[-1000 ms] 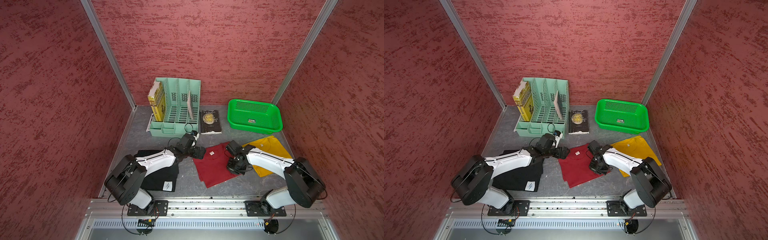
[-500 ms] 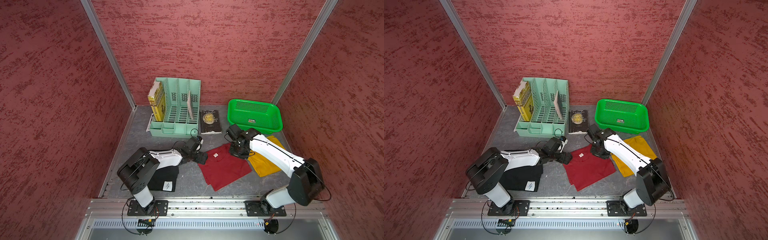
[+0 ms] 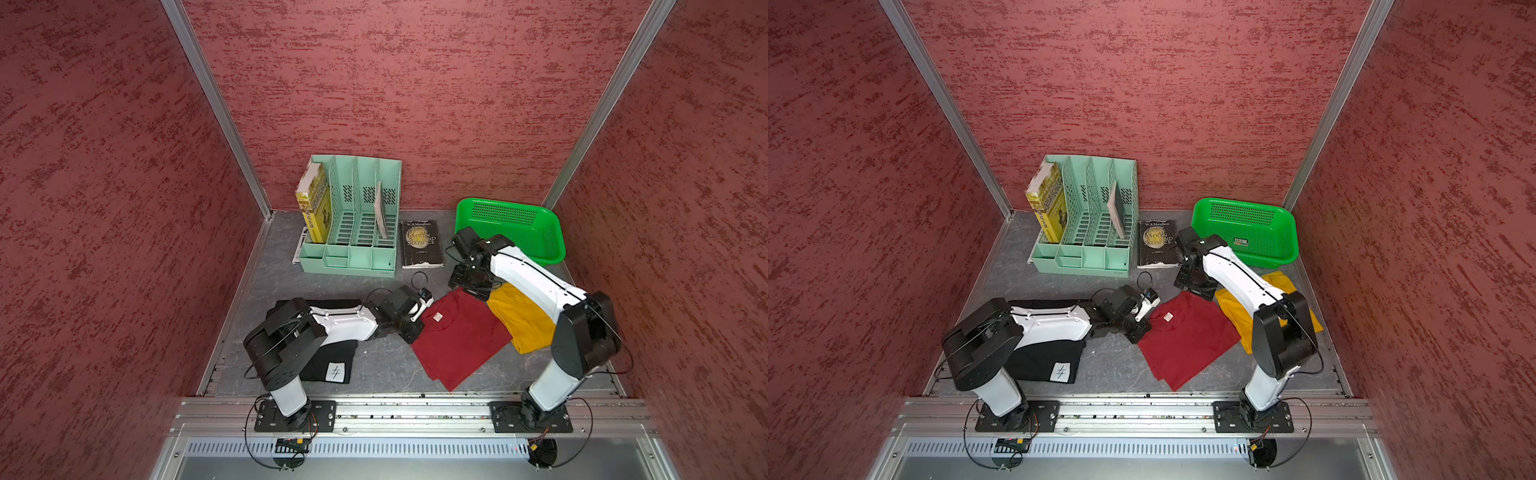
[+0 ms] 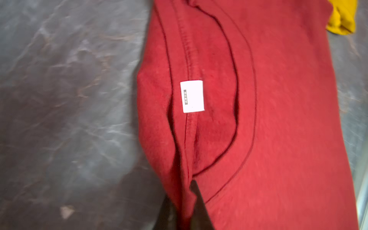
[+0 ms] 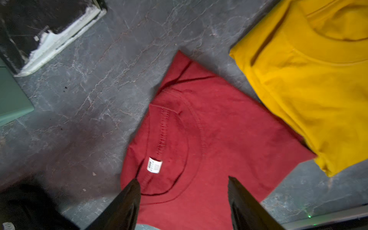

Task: Put the folded t-shirts into the basket
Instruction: Pick up the T-shirt from the center of the board.

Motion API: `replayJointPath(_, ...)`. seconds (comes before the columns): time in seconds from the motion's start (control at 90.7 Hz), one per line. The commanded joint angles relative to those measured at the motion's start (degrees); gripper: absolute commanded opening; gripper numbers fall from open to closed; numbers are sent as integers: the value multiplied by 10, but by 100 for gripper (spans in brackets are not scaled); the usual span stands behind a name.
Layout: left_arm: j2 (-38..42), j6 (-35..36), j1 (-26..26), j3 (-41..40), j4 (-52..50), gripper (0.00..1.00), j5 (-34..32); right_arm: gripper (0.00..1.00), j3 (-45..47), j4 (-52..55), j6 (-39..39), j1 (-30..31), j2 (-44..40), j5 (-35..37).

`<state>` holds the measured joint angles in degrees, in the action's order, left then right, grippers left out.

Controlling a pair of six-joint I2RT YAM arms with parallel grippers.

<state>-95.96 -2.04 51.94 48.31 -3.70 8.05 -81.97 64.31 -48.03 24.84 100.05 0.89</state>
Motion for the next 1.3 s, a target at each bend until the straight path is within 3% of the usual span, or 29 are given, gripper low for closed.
replayJointPath(0.0, 38, 42, 6, -4, 9, 0, -64, 72, -42, -2, -8, -4, 45, -27)
replayJointPath(0.187, 76, 154, 76, -41, 84, 0, -142, 72, -96, 19, 13, -5, 126, -21)
replayJointPath(0.397, 69, 224, 138, -45, 136, 0, -250, 72, -121, 24, 15, -5, 180, -47)
replayJointPath(0.573, 76, 244, 158, -54, 156, 0, -266, 70, -135, 40, 28, -5, 224, -42)
replayJointPath(0.694, 82, 255, 167, -59, 167, 0, -272, 58, -138, 45, 39, -6, 245, -37)
replayJointPath(0.826, 87, 255, 174, -56, 154, 0, -282, 31, -158, 67, 43, -14, 252, -21)
replayJointPath(0.959, 97, 246, 175, -43, 120, 0, -304, 0, -161, 78, 39, -17, 210, -18)
replayJointPath(1.289, 179, 239, 180, -4, 68, 0, -277, 0, -86, 79, -73, -18, -34, 31)
